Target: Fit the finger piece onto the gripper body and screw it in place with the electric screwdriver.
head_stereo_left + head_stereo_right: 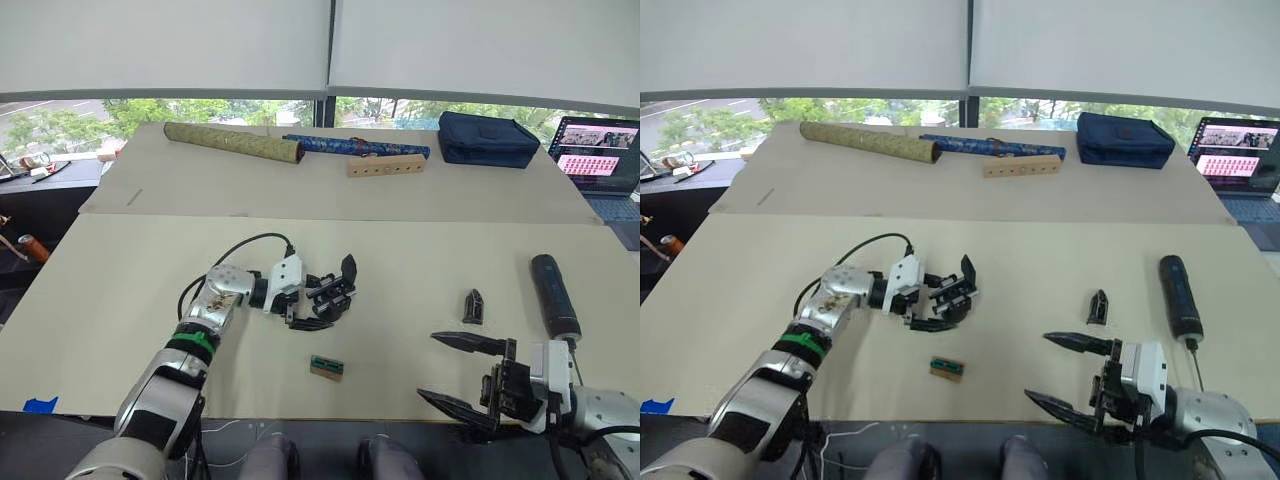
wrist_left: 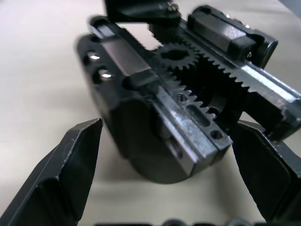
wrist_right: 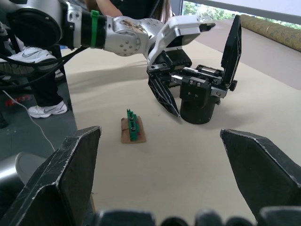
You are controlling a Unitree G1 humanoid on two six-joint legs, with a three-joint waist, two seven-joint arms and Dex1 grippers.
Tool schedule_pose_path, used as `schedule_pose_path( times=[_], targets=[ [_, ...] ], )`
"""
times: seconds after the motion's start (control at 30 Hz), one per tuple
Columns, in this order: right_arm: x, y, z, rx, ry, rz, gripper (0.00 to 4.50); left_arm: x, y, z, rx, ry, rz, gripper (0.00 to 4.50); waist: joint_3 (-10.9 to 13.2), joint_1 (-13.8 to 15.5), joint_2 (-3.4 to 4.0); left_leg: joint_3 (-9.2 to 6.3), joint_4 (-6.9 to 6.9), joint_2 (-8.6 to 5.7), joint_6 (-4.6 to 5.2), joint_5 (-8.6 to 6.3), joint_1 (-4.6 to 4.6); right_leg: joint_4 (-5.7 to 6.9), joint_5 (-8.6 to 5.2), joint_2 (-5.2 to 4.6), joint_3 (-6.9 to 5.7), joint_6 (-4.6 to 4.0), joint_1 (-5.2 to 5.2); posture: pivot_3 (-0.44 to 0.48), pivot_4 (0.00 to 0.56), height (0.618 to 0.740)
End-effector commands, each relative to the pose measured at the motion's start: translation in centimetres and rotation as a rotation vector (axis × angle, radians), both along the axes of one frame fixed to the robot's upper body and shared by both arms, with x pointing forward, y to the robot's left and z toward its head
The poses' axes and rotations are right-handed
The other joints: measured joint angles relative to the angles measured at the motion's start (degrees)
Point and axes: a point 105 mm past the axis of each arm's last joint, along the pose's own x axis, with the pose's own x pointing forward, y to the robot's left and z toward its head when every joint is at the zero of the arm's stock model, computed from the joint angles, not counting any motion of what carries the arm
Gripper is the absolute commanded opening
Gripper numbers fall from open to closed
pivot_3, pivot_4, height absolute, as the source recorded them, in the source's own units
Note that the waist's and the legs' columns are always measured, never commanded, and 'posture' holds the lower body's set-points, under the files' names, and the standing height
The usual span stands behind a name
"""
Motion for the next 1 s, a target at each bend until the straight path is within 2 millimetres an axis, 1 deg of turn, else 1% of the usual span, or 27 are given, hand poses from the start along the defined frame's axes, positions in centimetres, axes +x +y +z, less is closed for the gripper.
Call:
schedule_pose_path(
  times=[0.03, 0.1, 0.13, 0.17, 0.2, 0.23, 0.27, 0.37, 0.5, 0.6, 0.67, 0.8, 0.9, 1.0],
  targets=[
    [-0.4, 0.0, 0.9, -0.002, -0.033, -0.012, 4.5, 0.4, -0.6, 0.6, -0.016, -0.054, -0.025, 4.42, 0.0, 0.1, -0.01, -0.01, 0.0, 0.01, 0.01, -0.01, -0.01, 0.0, 0.0, -0.01, 0.0, 0.0, 0.0, 0.0, 0.15, 0.74],
    [-0.5, 0.0, 0.8, -0.001, -0.032, -0.017, 4.5, 0.4, -0.6, 0.6, -0.028, -0.058, -0.023, 4.42, 0.0, 0.1, -0.01, -0.02, 0.02, 0.01, 0.04, -0.03, -0.02, 0.0, 0.01, -0.02, 0.0, 0.01, 0.01, 0.0, 0.15, 0.74],
    [-0.5, 0.0, 0.8, -0.001, -0.031, -0.02, 4.5, 0.3, -0.5, 0.6, -0.033, -0.052, -0.026, 3.92, 0.0, 0.1, -0.01, -0.02, 0.02, 0.01, 0.06, -0.03, -0.03, 0.0, 0.01, -0.03, 0.0, 0.01, -0.01, 0.0, 0.15, 0.74],
    [-0.6, 0.0, 0.8, -0.001, -0.031, -0.022, 4.5, 0.4, -0.3, 0.5, -0.036, -0.06, -0.018, 3.66, 0.0, 0.1, -0.01, -0.02, 0.02, 0.01, 0.06, -0.04, -0.03, 0.0, 0.01, -0.03, 0.0, 0.01, -0.01, 0.0, 0.15, 0.74],
    [-0.6, 0.0, 0.7, -0.001, -0.03, -0.024, 4.5, 0.5, -0.2, 0.6, -0.046, -0.073, -0.005, 3.28, 0.0, 0.1, -0.01, -0.03, 0.02, 0.01, 0.06, -0.04, -0.04, 0.0, 0.01, -0.03, 0.0, 0.01, -0.01, 0.0, 0.15, 0.74],
    [-0.6, 0.0, 0.7, -0.002, -0.029, -0.026, 4.5, 0.5, -0.1, 0.7, -0.054, -0.079, 0.004, 2.71, 0.0, 0.1, -0.01, -0.03, 0.02, 0.02, 0.06, -0.04, -0.04, 0.0, 0.01, -0.03, 0.0, 0.01, -0.02, 0.0, 0.15, 0.74],
    [-0.7, 0.0, 0.6, -0.002, -0.028, -0.027, 4.5, 0.7, -0.1, 0.9, -0.063, -0.101, 0.023, 2.32, 0.0, 0.1, -0.01, -0.03, 0.02, 0.02, 0.06, -0.04, -0.04, 0.0, 0.01, -0.03, -0.01, 0.01, -0.03, 0.0, 0.15, 0.74],
    [-0.6, 0.0, 0.4, 0.0, -0.026, -0.03, 4.5, 1.3, -0.2, 2.1, -0.142, -0.115, 0.122, 2.3, 0.0, 0.1, -0.01, -0.04, 0.02, 0.03, 0.06, -0.04, -0.06, 0.0, 0.01, -0.03, -0.01, 0.01, -0.04, 0.0, 0.15, 0.74],
    [-0.4, 0.2, 0.4, 0.008, -0.03, -0.028, 4.5, 0.7, -0.3, 3.4, -0.245, -0.096, 0.26, 2.3, 0.0, 0.0, -0.01, -0.07, 0.03, 0.06, 0.06, -0.04, -0.08, 0.03, 0.01, -0.06, 0.0, 0.02, -0.06, 0.0, 0.15, 0.74],
    [-0.2, 0.2, 0.3, 0.009, -0.03, -0.022, 4.5, -0.1, -0.6, 4.1, -0.255, -0.101, 0.347, 2.3, 0.0, 0.0, -0.01, -0.09, 0.03, 0.07, 0.04, -0.03, -0.14, 0.02, 0.01, -0.06, -0.01, 0.02, -0.09, 0.0, 0.15, 0.74],
    [-0.2, 0.2, 0.3, 0.008, -0.026, -0.015, 4.5, -0.5, -0.7, 4.1, -0.219, -0.133, 0.395, 2.3, 0.0, 0.2, -0.01, -0.12, 0.03, 0.07, 0.04, -0.02, -0.14, 0.03, 0.01, -0.06, -0.02, 0.02, -0.07, 0.0, 0.15, 0.74],
    [0.0, 0.3, 0.4, 0.01, -0.043, 0.0, 4.5, -1.1, -1.2, 4.2, -0.22, -0.142, 0.493, 2.3, 0.0, 0.2, -0.01, -0.14, 0.03, 0.05, 0.03, -0.02, -0.13, 0.03, 0.02, -0.06, -0.03, 0.02, -0.06, 0.0, 0.15, 0.74],
    [0.1, 0.3, 0.5, 0.01, -0.049, 0.0, 4.5, -1.1, -1.6, 3.8, -0.219, -0.139, 0.576, 2.3, 0.0, 0.2, -0.01, -0.14, 0.03, 0.04, 0.03, -0.02, -0.12, 0.03, 0.02, -0.05, -0.02, 0.02, -0.05, 0.0, 0.15, 0.74],
    [0.1, 0.2, 0.6, 0.008, -0.049, 0.004, 4.5, -1.6, -2.0, 3.1, -0.216, -0.119, 0.611, 2.3, 0.0, 0.2, -0.01, -0.15, 0.03, 0.04, 0.01, -0.01, -0.11, 0.03, 0.02, -0.05, -0.03, 0.02, -0.04, 0.0, 0.15, 0.74]
  ],
)
